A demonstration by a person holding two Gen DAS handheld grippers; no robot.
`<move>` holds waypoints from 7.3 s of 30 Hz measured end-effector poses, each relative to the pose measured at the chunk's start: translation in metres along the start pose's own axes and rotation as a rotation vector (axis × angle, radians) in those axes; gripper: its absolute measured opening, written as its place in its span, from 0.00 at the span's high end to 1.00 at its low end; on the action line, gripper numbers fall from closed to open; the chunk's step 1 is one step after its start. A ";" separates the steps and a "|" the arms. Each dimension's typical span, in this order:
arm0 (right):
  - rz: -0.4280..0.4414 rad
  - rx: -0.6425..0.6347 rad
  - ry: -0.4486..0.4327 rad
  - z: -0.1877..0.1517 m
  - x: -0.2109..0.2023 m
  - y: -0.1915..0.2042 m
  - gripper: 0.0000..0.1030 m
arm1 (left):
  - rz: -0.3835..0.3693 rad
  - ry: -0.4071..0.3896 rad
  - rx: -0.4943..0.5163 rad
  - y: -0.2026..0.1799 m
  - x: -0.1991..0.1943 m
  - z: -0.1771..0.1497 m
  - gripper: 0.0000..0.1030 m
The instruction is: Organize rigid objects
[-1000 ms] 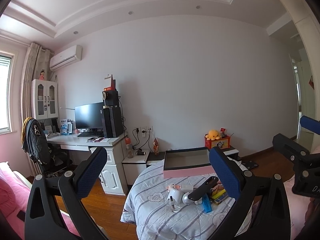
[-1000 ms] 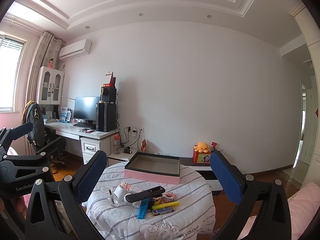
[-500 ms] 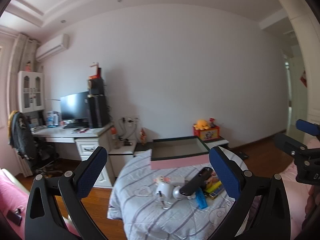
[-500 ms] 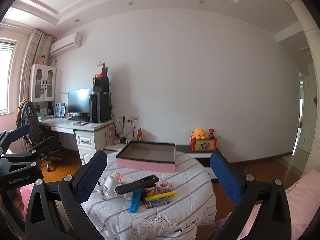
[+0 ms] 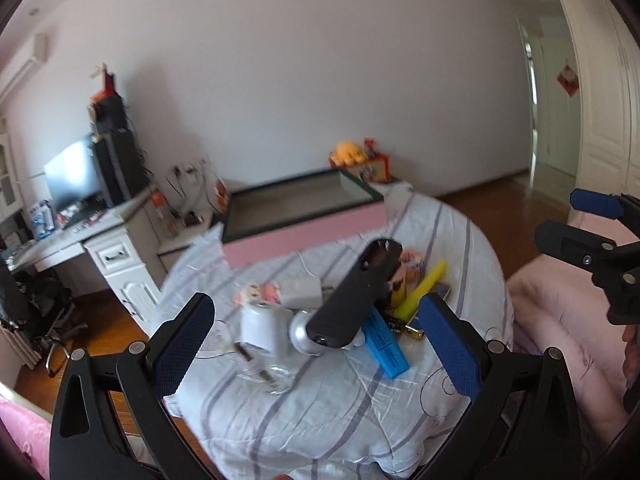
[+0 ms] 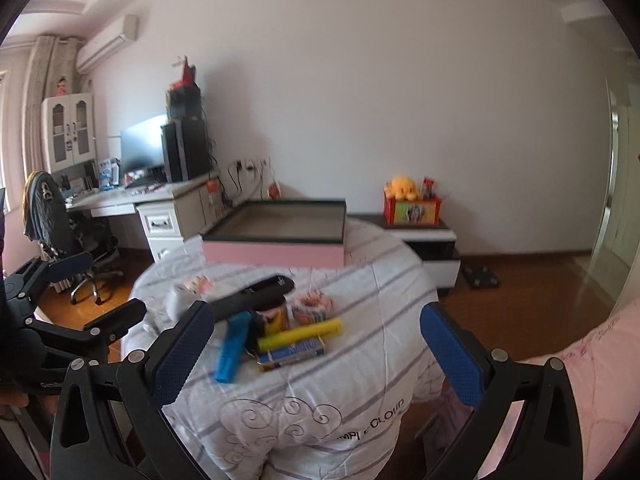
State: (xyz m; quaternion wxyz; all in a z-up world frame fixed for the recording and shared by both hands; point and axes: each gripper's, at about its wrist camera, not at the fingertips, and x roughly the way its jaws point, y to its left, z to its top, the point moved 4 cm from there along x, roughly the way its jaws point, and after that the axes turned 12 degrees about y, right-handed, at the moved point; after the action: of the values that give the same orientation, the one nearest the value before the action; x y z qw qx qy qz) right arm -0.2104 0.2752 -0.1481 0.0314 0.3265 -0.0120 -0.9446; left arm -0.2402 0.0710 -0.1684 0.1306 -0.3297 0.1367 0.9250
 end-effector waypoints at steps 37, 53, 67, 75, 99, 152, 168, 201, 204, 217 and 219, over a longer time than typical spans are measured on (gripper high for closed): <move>0.028 0.043 0.221 0.006 0.127 -0.030 0.00 | -0.194 0.259 0.119 -0.008 0.128 0.021 0.68; 0.060 0.008 0.241 0.010 0.142 -0.013 0.00 | -0.204 0.206 0.049 0.004 0.119 0.033 0.87; 0.150 -0.091 0.266 0.013 0.170 0.027 0.03 | -0.214 0.195 0.040 0.010 0.114 0.029 0.87; 0.171 -0.146 0.287 0.012 0.184 0.042 0.40 | -0.224 0.200 0.039 0.010 0.119 0.029 0.87; 0.207 -0.187 0.173 0.082 0.167 0.042 0.53 | -0.155 0.080 0.019 0.037 0.101 0.095 0.87; 0.175 -0.192 0.432 0.229 0.365 0.043 0.32 | 0.008 0.256 -0.061 0.138 0.284 0.184 0.22; 0.068 -0.154 0.036 0.184 0.140 0.033 0.00 | 0.168 -0.063 -0.228 0.129 0.068 0.122 0.00; -0.119 -0.030 -0.262 0.065 -0.066 0.032 0.00 | 0.248 -0.252 -0.278 0.067 -0.096 0.024 0.00; -0.112 -0.036 -0.260 0.064 -0.065 0.034 0.00 | 0.252 -0.264 -0.277 0.066 -0.100 0.023 0.00; -0.108 -0.053 -0.187 0.059 -0.033 0.033 0.00 | 0.185 -0.202 -0.281 0.073 -0.078 0.020 0.00; -0.109 -0.051 -0.160 0.056 -0.021 0.030 0.00 | 0.153 -0.169 -0.295 0.078 -0.066 0.015 0.00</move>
State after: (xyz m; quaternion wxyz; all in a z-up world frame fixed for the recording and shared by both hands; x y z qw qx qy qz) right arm -0.2269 0.2469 -0.0895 -0.0127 0.2492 0.0274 -0.9680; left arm -0.2255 -0.0061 -0.1018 0.0212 -0.2549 0.0128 0.9667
